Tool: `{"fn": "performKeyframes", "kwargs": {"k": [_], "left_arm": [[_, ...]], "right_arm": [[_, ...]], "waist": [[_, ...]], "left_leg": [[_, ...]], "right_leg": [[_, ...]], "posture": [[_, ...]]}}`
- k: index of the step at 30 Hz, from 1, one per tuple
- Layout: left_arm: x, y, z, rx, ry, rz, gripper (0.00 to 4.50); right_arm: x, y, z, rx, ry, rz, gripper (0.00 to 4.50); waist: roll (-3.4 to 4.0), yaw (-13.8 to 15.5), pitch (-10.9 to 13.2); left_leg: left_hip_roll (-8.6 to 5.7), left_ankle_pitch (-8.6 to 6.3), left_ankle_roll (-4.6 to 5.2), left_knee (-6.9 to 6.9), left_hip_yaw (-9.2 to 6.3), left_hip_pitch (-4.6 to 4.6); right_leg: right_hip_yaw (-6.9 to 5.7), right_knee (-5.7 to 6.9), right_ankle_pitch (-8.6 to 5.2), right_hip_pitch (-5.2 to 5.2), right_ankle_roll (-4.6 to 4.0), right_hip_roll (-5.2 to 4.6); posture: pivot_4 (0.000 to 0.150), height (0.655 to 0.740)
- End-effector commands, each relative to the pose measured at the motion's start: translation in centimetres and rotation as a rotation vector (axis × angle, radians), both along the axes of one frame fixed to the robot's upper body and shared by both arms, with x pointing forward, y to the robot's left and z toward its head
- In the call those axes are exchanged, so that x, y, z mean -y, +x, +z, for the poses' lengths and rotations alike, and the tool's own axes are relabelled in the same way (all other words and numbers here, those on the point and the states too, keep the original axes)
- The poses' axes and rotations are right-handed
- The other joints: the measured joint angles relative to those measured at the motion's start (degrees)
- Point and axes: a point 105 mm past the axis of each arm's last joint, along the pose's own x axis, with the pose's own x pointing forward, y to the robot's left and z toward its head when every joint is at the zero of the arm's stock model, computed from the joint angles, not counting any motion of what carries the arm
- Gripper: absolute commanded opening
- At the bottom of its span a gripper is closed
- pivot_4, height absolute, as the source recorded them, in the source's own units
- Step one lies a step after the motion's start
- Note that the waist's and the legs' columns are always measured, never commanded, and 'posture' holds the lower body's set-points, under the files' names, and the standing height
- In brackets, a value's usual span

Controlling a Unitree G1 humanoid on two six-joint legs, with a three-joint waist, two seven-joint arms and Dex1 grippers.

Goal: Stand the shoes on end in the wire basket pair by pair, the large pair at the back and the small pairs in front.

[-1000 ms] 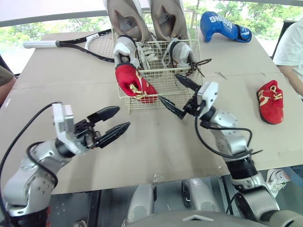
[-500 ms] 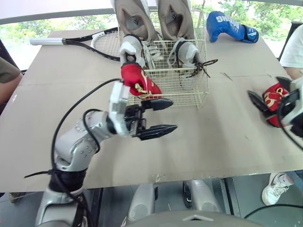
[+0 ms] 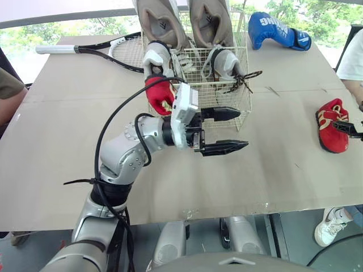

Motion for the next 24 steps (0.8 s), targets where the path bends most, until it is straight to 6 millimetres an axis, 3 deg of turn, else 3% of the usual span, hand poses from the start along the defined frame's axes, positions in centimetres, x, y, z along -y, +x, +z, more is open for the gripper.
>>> {"fn": "performKeyframes", "kwargs": {"k": [1,5,6,7,9,10,12,15,16,19,22,24], "left_arm": [[0.2,-0.5,0.7,0.037,-0.033,-0.033,4.32],[0.2,-0.5,0.8,0.036,-0.032,-0.061,4.32],[0.2,-0.5,0.8,0.039,-0.032,-0.061,4.5],[0.2,-0.4,0.8,0.04,-0.032,-0.061,4.5],[0.2,-0.5,0.7,0.042,-0.031,-0.064,4.5],[0.3,-0.5,0.7,0.04,-0.033,-0.065,4.5],[0.4,-0.5,0.8,0.034,-0.04,-0.065,4.5],[0.3,-0.7,0.8,0.027,-0.04,-0.074,4.5],[0.1,-0.8,0.7,0.022,-0.034,-0.083,4.5],[-0.3,-1.1,0.7,-0.006,-0.024,-0.13,4.5],[-0.4,-0.8,0.8,-0.024,-0.03,-0.134,4.5],[-0.1,-0.4,1.2,-0.017,-0.034,-0.115,4.5]], "right_arm": [[1.4,0.7,0.0,0.017,-0.006,-0.034,4.49],[1.7,1.6,-1.4,-0.014,0.045,-0.029,4.49],[1.7,1.8,-1.7,-0.023,0.046,-0.019,3.96],[1.5,1.9,-2.0,-0.033,0.059,0.001,3.8],[1.3,2.2,-2.4,-0.043,0.082,0.02,2.82],[1.3,2.3,-2.6,-0.053,0.088,0.031,2.11],[1.3,2.2,-3.2,-0.078,0.089,0.048,1.68],[1.4,2.1,-3.4,-0.085,0.09,0.058,0.35],[1.4,2.1,-3.0,-0.065,0.097,0.067,0.03],[0.7,2.5,0.6,0.151,0.109,0.132,0.03],[-1.4,1.6,4.7,0.413,0.027,0.223,0.03],[-3.4,0.0,7.7,0.62,0.036,0.23,0.03]], "waist": [[0.03,0.1,0.0],[0.03,-0.1,0.0],[0.04,-0.1,0.0],[0.04,-0.1,0.0],[0.04,-0.1,0.0],[0.04,0.0,0.0],[0.03,0.0,0.0],[0.02,0.0,0.0],[0.02,0.0,0.0],[0.03,0.2,0.0],[0.13,0.1,0.0],[0.19,0.0,0.0]], "left_leg": [[0.0,0.0,0.0,0.01,0.0,0.01],[-0.01,0.0,0.0,0.02,0.05,0.02],[-0.01,0.0,0.0,0.02,0.06,0.03],[-0.01,0.0,0.0,0.02,0.06,0.02],[-0.01,0.0,0.0,0.04,0.06,0.02],[-0.01,0.0,0.0,0.08,0.06,0.02],[-0.01,0.0,-0.01,0.12,0.04,0.0],[-0.02,0.0,0.0,0.22,0.04,0.01],[-0.03,0.0,0.0,0.25,0.05,0.01],[-0.02,0.0,0.0,0.27,0.03,0.02],[-0.01,-0.01,0.01,0.3,-0.01,-0.08],[0.01,-0.02,0.01,0.31,-0.05,-0.1]], "right_leg": [[0.0,0.0,0.0,0.0,0.0,0.0],[0.05,0.0,0.02,0.01,0.03,0.0],[0.05,0.0,0.02,0.01,0.04,0.0],[0.05,0.0,0.02,0.01,0.04,0.0],[0.05,0.0,0.04,0.01,0.06,0.0],[0.05,-0.01,0.05,0.02,0.08,0.0],[0.04,-0.01,0.05,0.03,0.09,-0.01],[0.05,-0.03,0.09,0.09,0.14,-0.01],[0.05,-0.03,0.09,0.1,0.15,-0.01],[0.05,0.0,0.1,0.1,0.16,0.0],[0.0,0.03,0.1,0.05,0.17,-0.01],[-0.01,0.04,0.1,0.03,0.18,-0.01]], "posture": [[0.15,0.74],[0.15,0.74],[0.15,0.74],[0.15,0.74],[0.15,0.74],[0.15,0.74],[0.15,0.74],[0.15,0.74],[0.15,0.74],[0.15,0.74],[0.15,0.74],[0.15,0.74]]}}
